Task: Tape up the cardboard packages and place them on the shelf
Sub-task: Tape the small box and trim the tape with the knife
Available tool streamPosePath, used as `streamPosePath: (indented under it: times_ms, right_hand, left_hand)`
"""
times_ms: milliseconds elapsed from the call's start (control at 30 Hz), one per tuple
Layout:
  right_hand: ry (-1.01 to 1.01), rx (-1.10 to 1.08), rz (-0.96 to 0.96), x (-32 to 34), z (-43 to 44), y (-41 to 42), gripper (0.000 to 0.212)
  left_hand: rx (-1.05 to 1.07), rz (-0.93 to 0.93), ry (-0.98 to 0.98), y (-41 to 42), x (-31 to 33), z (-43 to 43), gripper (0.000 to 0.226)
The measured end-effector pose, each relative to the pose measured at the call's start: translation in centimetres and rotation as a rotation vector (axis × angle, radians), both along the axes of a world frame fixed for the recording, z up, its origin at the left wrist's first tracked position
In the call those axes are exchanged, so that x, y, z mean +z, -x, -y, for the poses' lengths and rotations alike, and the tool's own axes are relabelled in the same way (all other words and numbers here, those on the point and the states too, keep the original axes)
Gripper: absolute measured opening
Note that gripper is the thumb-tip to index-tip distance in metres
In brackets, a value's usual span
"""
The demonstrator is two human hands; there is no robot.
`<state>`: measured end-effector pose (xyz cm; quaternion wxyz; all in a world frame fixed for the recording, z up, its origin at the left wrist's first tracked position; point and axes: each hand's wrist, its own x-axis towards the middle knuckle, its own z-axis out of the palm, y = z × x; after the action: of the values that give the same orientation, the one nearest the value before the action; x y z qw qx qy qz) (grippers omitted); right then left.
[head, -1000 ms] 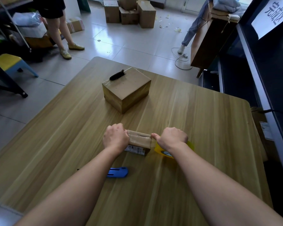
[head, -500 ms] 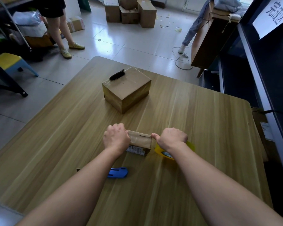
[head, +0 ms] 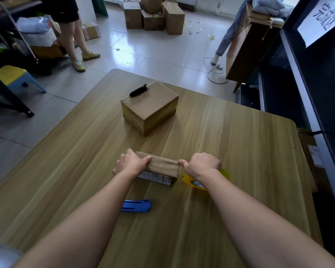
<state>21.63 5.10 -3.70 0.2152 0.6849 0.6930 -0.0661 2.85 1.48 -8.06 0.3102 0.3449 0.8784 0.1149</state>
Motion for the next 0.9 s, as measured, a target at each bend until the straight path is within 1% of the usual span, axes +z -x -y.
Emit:
streamPosePath:
  times_ms: [100,167,200,267,367,400,467,533,600,633,700,833,900]
  right_hand:
    - [0.024,-0.026,-0.034,0.1,-0.2,-0.1,0.062]
    - [0.028,-0.041,-0.053,0.1,-0.2,-0.2,0.064]
    - [0.030,-0.047,-0.069,0.0,-0.2,-0.3,0.065]
    - [0.039,-0.061,-0.113,0.0,-0.4,-0.4,0.064]
    - [0.065,-0.092,-0.178,0.1,-0.6,-0.6,0.060]
    - [0.068,-0.101,-0.194,0.2,-0.7,-0.7,0.059]
    - [0.066,-0.115,-0.208,0.3,-0.7,-0.9,0.057]
    - [0.063,-0.120,-0.212,0.3,-0.7,-1.0,0.057]
    - [0.071,-0.118,-0.212,0.2,-0.7,-1.0,0.059]
    - [0.076,-0.118,-0.210,0.1,-0.6,-1.0,0.059]
    - [0.085,-0.121,-0.217,0.3,-0.6,-1.0,0.060]
    - [0.151,-0.164,-0.302,0.9,-0.6,-0.9,0.057]
    - [0.211,-0.198,-0.360,1.3,-0.6,-0.6,0.056]
  left_hand:
    - [-0.040,-0.082,-0.017,-0.9,0.5,0.2,0.068]
    - [-0.101,-0.150,-0.045,-1.9,0.9,0.6,0.071]
    - [-0.164,-0.205,-0.065,-2.5,1.1,0.9,0.075]
    - [-0.357,-0.297,-0.143,-3.5,1.2,1.3,0.075]
    - [-0.785,-0.355,-0.287,-4.6,1.0,1.4,0.062]
    - [-0.913,-0.363,-0.306,-4.9,0.9,1.4,0.059]
    - [-1.073,-0.359,-0.266,-5.0,0.6,1.7,0.061]
    - [-1.155,-0.363,-0.181,-4.7,0.1,2.1,0.072]
    - [-1.209,-0.403,-0.118,-4.3,-0.2,2.4,0.088]
    - [-1.227,-0.418,-0.098,-4.2,-0.4,2.4,0.093]
    - [-1.249,-0.430,-0.080,-4.0,-0.4,2.2,0.092]
    - [-1.255,-0.430,-0.101,-3.8,0.1,1.7,0.082]
    - [-1.226,-0.490,-0.145,-3.5,0.6,1.6,0.074]
